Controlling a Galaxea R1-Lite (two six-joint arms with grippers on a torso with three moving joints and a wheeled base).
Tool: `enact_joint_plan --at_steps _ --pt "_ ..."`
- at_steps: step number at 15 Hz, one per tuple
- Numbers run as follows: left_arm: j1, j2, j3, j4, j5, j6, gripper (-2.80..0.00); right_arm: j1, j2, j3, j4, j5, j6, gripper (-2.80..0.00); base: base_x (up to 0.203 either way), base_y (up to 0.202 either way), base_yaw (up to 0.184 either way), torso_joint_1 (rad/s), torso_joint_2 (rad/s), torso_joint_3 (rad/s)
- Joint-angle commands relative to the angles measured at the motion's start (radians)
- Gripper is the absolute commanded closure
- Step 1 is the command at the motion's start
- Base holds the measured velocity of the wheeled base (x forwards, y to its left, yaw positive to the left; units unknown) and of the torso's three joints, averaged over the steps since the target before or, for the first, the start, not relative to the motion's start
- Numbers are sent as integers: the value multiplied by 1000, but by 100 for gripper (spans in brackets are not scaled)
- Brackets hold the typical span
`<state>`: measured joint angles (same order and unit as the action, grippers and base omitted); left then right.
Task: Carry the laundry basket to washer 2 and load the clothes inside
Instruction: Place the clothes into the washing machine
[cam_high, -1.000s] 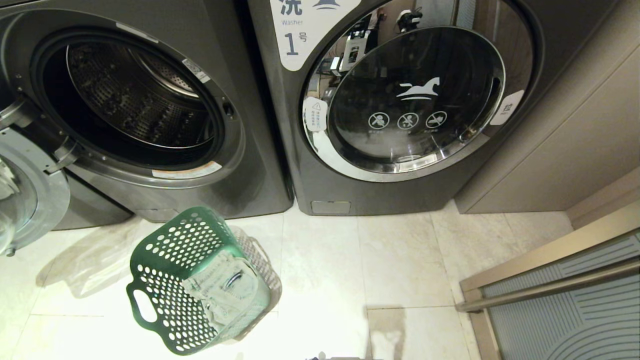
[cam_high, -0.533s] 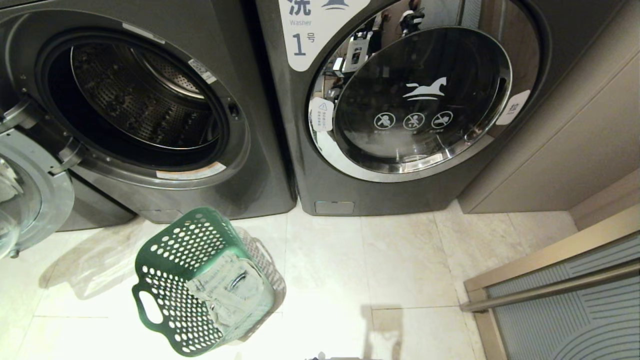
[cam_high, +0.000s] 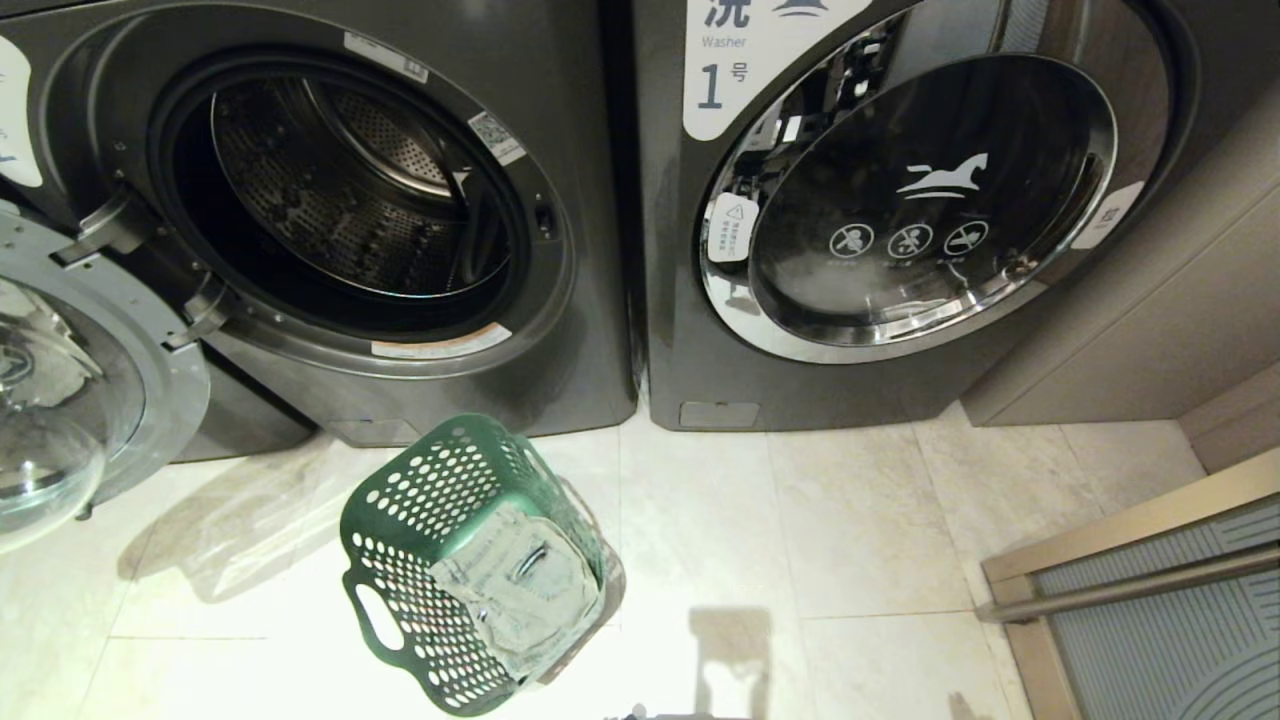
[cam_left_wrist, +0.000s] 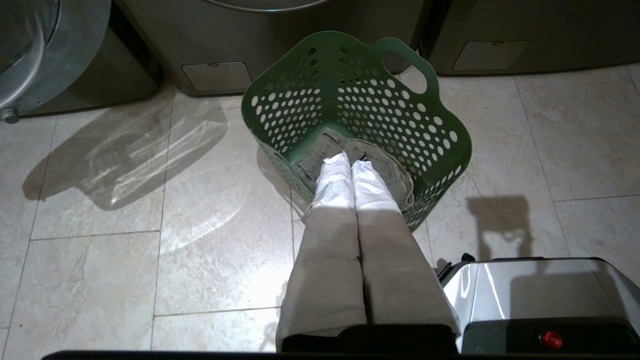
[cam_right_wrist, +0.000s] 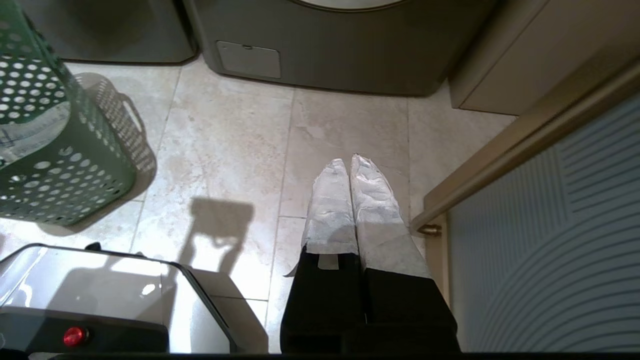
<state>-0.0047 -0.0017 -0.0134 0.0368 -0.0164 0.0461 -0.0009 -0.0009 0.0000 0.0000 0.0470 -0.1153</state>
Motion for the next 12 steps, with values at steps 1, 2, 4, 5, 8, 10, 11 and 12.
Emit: enact_joint_plan --at_steps 1,2,4,5,8,10,11,12 --pt "0 2 0 0 0 -2 0 0 1 0 0 1 -1 0 0 198 -5 0 0 4" --pt "0 2 0 0 0 -3 0 0 1 0 0 1 -1 0 0 196 -2 2 2 2" --pt "0 2 0 0 0 -3 0 0 1 0 0 1 -1 0 0 197 -2 2 4 2" --pt "0 2 0 0 0 -3 0 1 1 0 0 1 -1 0 0 194 -4 2 -2 2" --pt "0 2 0 0 0 -3 0 1 1 0 0 1 -1 0 0 197 -1 -3 6 4" --pt "0 2 0 0 0 -3 0 0 1 0 0 1 -1 0 0 198 0 4 4 1" --pt "0 2 1 0 1 -3 0 0 1 0 0 1 -1 0 0 193 -5 3 -1 4" --pt "0 2 0 0 1 -4 0 -1 1 0 0 1 0 0 0 188 -4 2 2 2"
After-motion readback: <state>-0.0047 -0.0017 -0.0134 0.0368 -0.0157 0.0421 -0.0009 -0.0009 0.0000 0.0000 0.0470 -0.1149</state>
